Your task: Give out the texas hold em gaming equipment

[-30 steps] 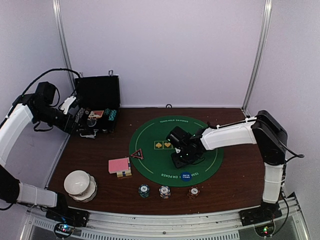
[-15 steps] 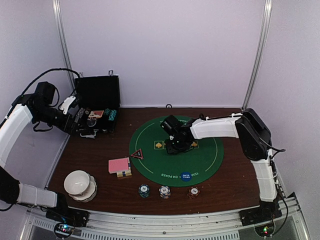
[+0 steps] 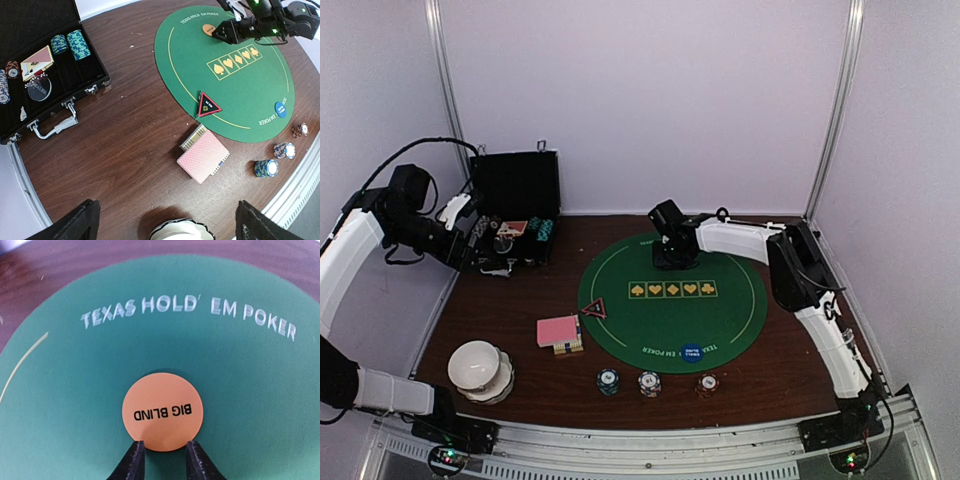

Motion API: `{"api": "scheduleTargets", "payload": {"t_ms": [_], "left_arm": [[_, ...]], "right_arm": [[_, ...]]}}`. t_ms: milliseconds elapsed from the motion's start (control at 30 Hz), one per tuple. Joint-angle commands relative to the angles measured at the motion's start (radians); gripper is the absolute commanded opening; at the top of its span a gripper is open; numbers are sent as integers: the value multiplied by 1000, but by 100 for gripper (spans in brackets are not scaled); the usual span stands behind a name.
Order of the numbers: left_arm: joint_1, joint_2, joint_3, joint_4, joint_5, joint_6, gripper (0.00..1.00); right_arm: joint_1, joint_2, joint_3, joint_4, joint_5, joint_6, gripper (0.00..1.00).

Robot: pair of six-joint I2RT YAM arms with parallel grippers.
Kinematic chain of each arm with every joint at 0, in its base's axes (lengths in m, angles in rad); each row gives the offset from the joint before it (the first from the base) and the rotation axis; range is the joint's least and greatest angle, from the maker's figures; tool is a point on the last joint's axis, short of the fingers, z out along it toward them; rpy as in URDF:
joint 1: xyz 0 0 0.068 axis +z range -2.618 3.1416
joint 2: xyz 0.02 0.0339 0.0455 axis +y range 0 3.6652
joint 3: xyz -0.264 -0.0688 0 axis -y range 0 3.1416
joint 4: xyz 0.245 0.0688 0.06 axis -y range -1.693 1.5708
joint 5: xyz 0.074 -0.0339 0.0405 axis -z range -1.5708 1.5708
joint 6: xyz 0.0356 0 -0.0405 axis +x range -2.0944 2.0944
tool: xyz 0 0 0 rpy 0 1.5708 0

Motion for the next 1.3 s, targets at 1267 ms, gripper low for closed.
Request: {"api": "scheduleTargets", "payload": {"t_ms": [1267], "left_arm": [[8, 1, 52, -33, 35, 5, 98]], "right_arm": [[282, -646, -852, -66, -207, -229, 55]]}}
